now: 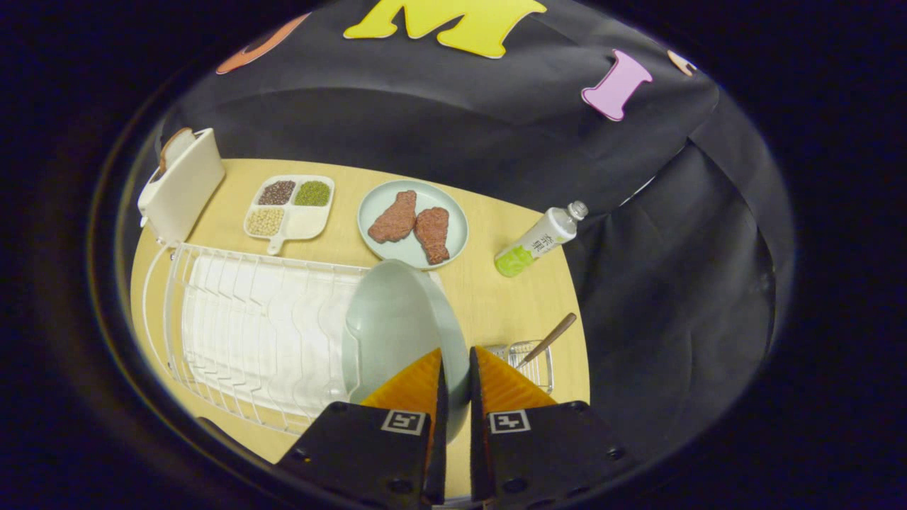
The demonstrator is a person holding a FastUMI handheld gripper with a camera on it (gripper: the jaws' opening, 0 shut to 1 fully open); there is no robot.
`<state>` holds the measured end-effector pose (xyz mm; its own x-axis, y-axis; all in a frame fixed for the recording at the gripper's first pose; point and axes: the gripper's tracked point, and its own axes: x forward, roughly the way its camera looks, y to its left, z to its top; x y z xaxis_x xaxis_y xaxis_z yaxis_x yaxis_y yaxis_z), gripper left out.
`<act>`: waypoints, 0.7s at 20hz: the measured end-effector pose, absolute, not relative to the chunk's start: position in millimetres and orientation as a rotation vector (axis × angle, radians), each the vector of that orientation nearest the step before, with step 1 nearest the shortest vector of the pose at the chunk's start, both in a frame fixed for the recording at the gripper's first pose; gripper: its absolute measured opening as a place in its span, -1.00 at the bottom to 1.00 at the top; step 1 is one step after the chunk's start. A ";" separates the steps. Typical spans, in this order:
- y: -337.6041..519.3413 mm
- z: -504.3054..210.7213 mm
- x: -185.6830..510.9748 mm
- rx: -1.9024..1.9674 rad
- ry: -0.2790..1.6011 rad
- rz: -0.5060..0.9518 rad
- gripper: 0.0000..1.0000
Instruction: Take the plate from the dish rack, then take the spoon from the basket and place it into the plate.
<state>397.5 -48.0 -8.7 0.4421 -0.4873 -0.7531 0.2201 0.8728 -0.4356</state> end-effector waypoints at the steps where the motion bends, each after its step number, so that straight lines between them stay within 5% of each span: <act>1: -41.9 -5.7 395.3 -0.315 1.015 -0.457 -0.66; 14: -16.4 16.1 370.3 -0.415 0.930 -0.678 -0.74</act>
